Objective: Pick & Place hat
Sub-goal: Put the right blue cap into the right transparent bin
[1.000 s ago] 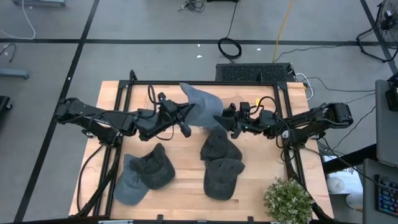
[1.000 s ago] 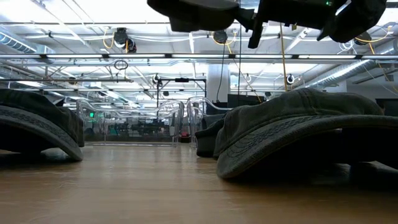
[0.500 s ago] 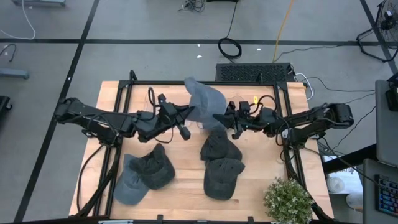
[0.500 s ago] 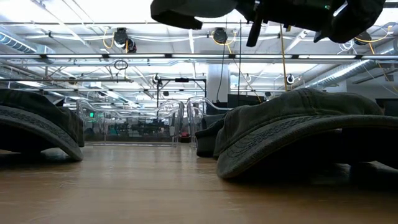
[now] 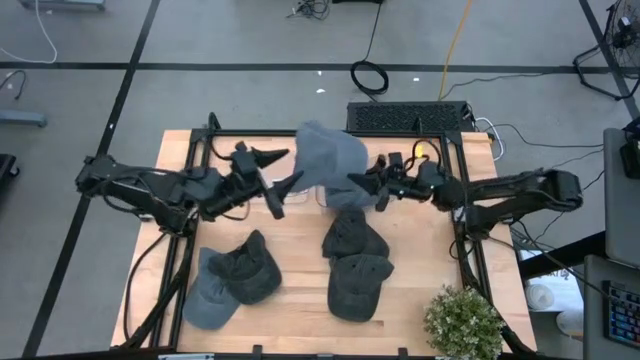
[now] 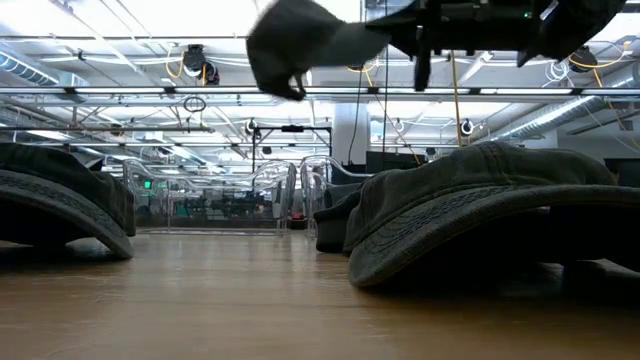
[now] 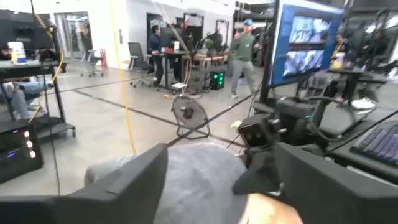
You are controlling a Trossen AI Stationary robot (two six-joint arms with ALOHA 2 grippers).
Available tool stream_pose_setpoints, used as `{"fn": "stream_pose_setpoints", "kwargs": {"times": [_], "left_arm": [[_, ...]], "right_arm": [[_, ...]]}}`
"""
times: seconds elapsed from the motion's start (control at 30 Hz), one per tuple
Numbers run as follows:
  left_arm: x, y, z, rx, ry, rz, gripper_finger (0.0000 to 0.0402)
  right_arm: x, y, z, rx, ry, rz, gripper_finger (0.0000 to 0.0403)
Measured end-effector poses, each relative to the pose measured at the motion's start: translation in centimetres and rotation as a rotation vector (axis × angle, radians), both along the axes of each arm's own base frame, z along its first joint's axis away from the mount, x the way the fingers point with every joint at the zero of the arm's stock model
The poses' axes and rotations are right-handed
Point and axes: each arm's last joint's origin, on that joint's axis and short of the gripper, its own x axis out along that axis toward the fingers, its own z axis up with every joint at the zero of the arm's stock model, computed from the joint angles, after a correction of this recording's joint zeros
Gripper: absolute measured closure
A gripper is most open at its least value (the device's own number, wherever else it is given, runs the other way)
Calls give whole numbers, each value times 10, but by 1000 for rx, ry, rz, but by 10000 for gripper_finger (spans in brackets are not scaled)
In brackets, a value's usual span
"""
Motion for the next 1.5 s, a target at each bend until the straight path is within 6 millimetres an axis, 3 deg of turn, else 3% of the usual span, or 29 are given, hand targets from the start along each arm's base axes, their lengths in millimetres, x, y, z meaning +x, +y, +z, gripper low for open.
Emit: {"fn": "stream_pose_setpoints", "kwargs": {"times": [0.23, 0.4, 0.5, 0.8, 1.07, 1.27, 1.5], "left_arm": [[-33, 1, 9, 7, 43, -32, 20], [-47, 2, 10, 10, 78, -48, 8], [-47, 3, 9, -13, 75, -46, 7], [-45, 2, 8, -18, 79, -47, 7], [-45, 2, 8, -18, 78, -47, 7], [-45, 2, 5, -15, 104, -49, 7], [-45, 2, 3, -10, 123, -49, 7]], "right_arm": [[-42, -14, 16, 21, 119, -74, 402], [-67, -21, 6, 86, 304, -143, 402], [-73, -23, -1, 141, 381, -93, 402], [-70, -26, -7, 231, 404, 65, 403], [-69, -26, -11, 263, 435, 87, 403], [-66, -31, -26, 261, 563, -43, 403], [-50, -36, -39, 261, 591, -35, 403]]}}
